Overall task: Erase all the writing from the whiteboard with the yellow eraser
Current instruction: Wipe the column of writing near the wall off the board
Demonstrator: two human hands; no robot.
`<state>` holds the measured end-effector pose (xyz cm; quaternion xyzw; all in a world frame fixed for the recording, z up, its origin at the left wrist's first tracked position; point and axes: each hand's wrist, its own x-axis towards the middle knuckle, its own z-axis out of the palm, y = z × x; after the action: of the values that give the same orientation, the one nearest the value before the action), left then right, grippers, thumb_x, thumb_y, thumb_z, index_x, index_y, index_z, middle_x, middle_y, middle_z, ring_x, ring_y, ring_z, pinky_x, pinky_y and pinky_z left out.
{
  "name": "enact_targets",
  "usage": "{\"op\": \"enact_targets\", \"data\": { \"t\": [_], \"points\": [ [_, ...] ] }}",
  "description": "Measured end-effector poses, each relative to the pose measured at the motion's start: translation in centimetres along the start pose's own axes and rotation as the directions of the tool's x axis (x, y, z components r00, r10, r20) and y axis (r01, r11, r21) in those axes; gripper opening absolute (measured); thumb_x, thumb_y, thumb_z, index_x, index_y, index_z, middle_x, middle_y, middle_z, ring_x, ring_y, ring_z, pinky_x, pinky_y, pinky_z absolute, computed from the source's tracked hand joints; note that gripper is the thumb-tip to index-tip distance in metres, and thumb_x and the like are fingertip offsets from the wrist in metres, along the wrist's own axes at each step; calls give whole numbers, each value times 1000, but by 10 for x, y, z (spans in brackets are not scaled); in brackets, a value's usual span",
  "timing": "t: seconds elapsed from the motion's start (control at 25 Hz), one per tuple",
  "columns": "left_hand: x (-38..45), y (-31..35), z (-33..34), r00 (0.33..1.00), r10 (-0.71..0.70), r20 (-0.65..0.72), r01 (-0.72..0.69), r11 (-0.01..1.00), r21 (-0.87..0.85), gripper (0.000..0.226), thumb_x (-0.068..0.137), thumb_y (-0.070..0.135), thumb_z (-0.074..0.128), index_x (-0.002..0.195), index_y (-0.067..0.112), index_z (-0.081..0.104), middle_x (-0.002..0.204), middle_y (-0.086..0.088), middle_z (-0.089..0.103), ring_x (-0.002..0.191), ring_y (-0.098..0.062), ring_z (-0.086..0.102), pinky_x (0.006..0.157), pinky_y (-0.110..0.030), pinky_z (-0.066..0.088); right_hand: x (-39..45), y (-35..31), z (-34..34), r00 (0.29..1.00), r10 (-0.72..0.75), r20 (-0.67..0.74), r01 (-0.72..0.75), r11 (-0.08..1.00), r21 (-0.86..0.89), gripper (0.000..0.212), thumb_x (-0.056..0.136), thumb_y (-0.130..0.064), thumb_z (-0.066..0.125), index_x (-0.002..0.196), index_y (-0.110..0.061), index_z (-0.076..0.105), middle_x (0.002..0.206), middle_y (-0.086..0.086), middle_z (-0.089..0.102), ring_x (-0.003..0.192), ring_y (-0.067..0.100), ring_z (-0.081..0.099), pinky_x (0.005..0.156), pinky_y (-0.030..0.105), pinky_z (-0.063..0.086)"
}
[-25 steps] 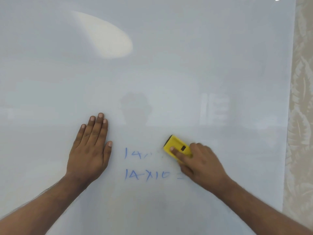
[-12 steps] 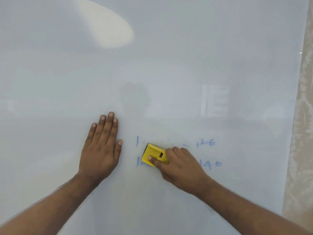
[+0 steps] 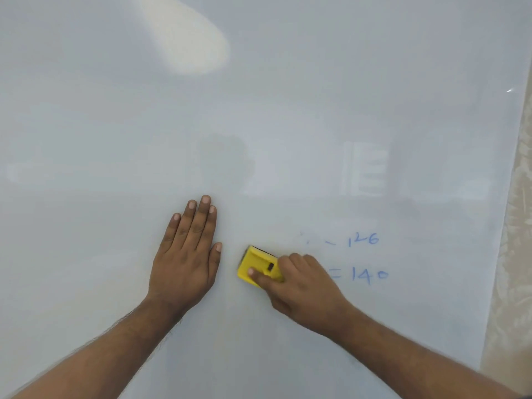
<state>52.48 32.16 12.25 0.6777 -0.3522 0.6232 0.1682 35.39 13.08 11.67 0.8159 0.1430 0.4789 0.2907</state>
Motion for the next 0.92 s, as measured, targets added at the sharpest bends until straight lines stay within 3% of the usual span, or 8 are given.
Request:
{"op": "enact_targets", "data": {
  "t": [0.08,0.28,0.36,0.44,0.56,0.64,0.8,0.92],
  "points": [
    [-2,0,1,1000,0,1,0,1000,9,62,105,30,32,160,4,20,170,-10,16,158,-26,14,129,-44,12,-7,24,-7,1000,22,-7,-22,999,-47,43,89,-28,55,132,-29,56,79,6,46,68,26,41,58,34,30],
    [-2,2,3,1000,-11,5,11,1000,13,63,105,30,32,161,5,18,171,-9,12,159,-25,11,129,-43,10,25,46,-16,913,387,-129,-392,920,-15,51,86,-34,57,137,-29,51,82,8,41,71,26,39,59,34,29],
    [-2,3,2,1000,-14,7,14,1000,8,62,105,30,32,161,4,19,171,-9,12,159,-26,12,129,-43,10,20,16,-2,950,297,-100,-297,955,9,51,87,-34,57,137,-28,51,84,9,43,72,27,39,60,36,30],
    [-1,3,0,1000,-14,9,14,1000,7,62,105,30,31,160,4,20,170,-11,15,158,-26,13,129,-44,11,-7,-11,11,995,100,-26,-100,995,0,47,88,-29,57,135,-28,52,83,7,46,71,26,40,60,36,31],
    [-2,2,-2,1000,-9,20,9,1000,-1,62,105,30,32,160,3,20,169,-11,17,158,-26,13,129,-43,11,-46,-5,6,997,-44,67,45,999,-25,46,89,-25,56,134,-29,53,80,4,46,71,24,38,61,35,27],
    [-3,3,-3,1000,-16,26,16,1000,2,63,105,29,32,160,4,19,170,-11,15,158,-26,12,129,-43,10,-44,23,-5,999,31,36,-28,997,-65,45,88,-27,55,133,-30,54,78,6,46,69,25,41,60,34,26],
    [-4,8,-1,998,-48,33,48,999,10,62,105,29,28,161,5,16,171,-9,12,159,-25,8,129,-44,10,-3,58,-21,924,374,-77,-379,924,-47,49,87,-35,55,136,-30,52,81,9,41,70,28,41,59,35,31],
    [-4,13,0,997,-71,30,71,997,7,61,105,27,26,161,4,16,170,-10,12,159,-27,9,129,-45,10,-6,22,-3,955,293,-55,-293,956,-5,51,87,-34,56,137,-30,50,83,8,43,71,27,40,60,35,32]
  ]
}}
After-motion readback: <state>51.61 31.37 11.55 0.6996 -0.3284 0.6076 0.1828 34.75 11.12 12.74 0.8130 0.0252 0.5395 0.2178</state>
